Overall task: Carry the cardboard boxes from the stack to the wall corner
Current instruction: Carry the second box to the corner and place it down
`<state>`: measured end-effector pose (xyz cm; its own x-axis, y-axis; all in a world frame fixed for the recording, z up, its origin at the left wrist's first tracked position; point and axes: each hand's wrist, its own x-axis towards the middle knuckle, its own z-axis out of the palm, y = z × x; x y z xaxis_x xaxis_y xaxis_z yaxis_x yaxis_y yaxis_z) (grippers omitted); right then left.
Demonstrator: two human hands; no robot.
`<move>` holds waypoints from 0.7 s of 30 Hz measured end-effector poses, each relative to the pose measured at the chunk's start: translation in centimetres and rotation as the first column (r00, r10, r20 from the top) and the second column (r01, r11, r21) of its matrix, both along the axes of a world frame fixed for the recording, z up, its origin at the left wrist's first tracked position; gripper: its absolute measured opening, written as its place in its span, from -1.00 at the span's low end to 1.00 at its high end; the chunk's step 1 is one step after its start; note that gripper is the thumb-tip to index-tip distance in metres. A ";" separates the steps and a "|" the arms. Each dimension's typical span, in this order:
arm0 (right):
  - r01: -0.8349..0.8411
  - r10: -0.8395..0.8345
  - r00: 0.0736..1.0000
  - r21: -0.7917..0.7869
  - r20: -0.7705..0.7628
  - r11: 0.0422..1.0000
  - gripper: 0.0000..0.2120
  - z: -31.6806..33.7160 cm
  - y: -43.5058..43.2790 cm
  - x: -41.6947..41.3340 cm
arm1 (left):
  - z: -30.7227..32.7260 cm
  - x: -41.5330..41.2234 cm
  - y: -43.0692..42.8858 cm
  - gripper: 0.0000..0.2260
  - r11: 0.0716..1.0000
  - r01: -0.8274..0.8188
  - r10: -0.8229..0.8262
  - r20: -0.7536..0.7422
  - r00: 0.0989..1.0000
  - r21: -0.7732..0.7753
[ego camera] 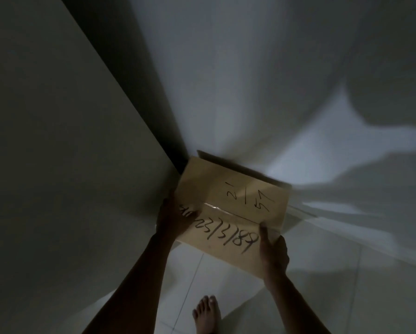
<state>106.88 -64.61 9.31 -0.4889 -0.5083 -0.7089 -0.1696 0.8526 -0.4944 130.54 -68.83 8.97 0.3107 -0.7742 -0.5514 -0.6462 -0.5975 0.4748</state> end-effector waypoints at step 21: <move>-0.093 0.096 0.993 -0.057 0.065 0.994 -0.33 -3.8 -2.5 2.6 | -3.2 1.9 1.0 -0.34 0.913 0.336 -0.274 0.263 0.925 -0.231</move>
<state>109.47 -67.07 5.51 -0.3885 -0.5881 -0.7094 -0.2127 0.8063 -0.5519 132.43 -67.87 5.80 0.1245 -0.9586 -0.2560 -0.8828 -0.2249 0.4124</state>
